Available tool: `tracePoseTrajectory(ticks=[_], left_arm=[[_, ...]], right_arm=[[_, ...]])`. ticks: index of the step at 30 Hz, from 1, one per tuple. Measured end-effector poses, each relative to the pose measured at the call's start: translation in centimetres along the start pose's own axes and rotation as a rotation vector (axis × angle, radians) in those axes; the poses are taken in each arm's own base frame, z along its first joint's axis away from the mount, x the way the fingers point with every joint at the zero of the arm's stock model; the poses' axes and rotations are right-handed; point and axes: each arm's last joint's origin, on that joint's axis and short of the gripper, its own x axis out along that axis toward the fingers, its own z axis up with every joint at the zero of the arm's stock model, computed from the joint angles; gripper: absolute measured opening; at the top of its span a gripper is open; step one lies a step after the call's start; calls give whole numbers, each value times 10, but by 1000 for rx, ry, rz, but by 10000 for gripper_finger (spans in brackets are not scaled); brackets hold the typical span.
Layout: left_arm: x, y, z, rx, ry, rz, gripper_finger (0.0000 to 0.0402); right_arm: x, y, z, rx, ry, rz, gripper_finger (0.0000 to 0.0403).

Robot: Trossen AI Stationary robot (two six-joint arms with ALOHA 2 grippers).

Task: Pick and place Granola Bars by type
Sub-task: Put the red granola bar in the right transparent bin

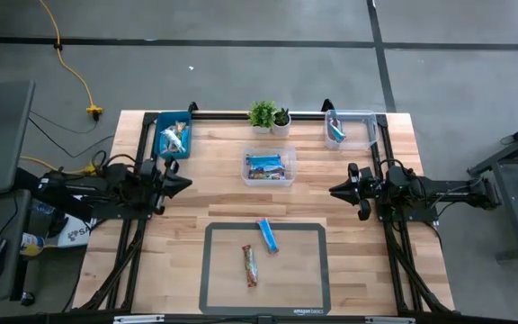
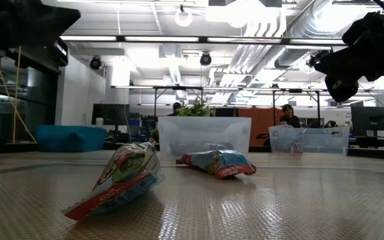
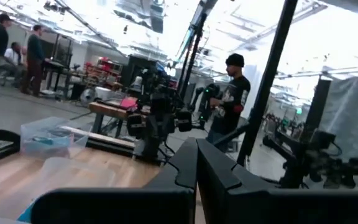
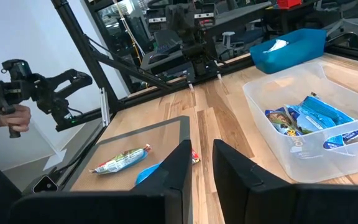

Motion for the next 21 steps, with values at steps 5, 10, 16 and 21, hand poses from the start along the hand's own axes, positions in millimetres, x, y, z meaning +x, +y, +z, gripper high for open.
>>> tracePoseTrajectory(ticks=[5, 10, 16, 21], left_arm=[[0, 1, -5, 43, 44, 9, 0], [-1, 3, -11, 71, 100, 24, 0], [-2, 6, -20, 81, 191, 77, 0], [-4, 8, -26, 89, 248, 107, 0]], right_arm=[[0, 0, 0, 0, 0, 0, 52], [0, 0, 0, 0, 1, 0, 52], [0, 0, 0, 0, 0, 0, 48], [0, 0, 0, 0, 0, 0, 52]])
